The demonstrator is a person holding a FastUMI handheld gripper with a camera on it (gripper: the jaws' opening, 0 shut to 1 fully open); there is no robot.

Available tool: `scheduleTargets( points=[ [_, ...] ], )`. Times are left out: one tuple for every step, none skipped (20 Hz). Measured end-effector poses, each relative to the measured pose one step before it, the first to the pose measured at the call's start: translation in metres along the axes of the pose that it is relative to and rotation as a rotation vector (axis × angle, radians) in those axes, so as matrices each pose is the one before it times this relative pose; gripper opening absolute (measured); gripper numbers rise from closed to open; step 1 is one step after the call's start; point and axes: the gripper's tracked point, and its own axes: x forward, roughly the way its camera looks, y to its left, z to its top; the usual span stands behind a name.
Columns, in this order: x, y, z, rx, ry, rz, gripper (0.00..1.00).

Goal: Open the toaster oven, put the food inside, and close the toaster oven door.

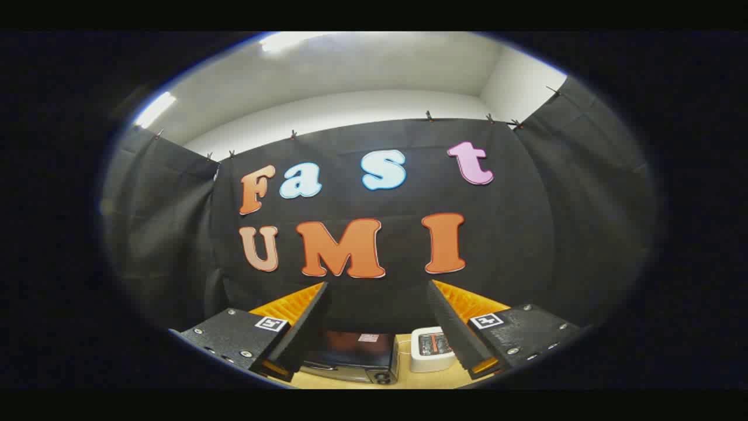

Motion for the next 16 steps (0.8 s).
scheduleTargets(
  points=[
    [0.00032, 0.00828, 0.00617, -0.00158, -0.01251, 0.01047, 0.97],
    [0.00104, 0.00742, 0.00364, -0.00339, -0.00939, 0.00731, 0.97],
    [-0.00053, 0.00588, 0.00225, -0.00693, -0.00475, 0.00609, 0.97],
    [0.00044, 0.00620, 0.00149, -0.00950, -0.00413, 0.00216, 0.97],
    [-0.00075, 0.00527, 0.00268, -0.00893, -0.00812, 0.00176, 0.98],
    [-0.00004, 0.00620, 0.00314, -0.00425, -0.01152, 0.00480, 0.98],
    [0.00039, 0.00714, 0.00192, -0.00474, -0.00957, 0.00994, 0.97],
    [0.00008, 0.00567, 0.00080, -0.00390, -0.00319, 0.00683, 0.97],
    [0.00032, 0.00470, -0.00113, -0.00879, 0.00365, 0.00419, 0.97],
    [0.00006, 0.00336, -0.00086, -0.00698, 0.00221, 0.00145, 0.97],
    [0.00088, 0.00297, -0.00032, -0.00227, 0.00308, 0.00113, 0.97],
    [-0.00041, 0.00373, -0.00044, 0.00361, 0.00169, 0.00103, 0.97],
    [0.00024, 0.00366, -0.00024, 0.00327, 0.00128, 0.00296, 0.97],
    [0.00075, 0.00142, -0.00127, -0.00002, 0.00340, -0.00227, 0.97],
    [0.00058, -0.00002, -0.00264, -0.00031, 0.00441, -0.00385, 0.97],
    [0.00067, 0.00196, -0.00196, -0.00167, 0.00597, -0.00065, 0.97]
  ],
)
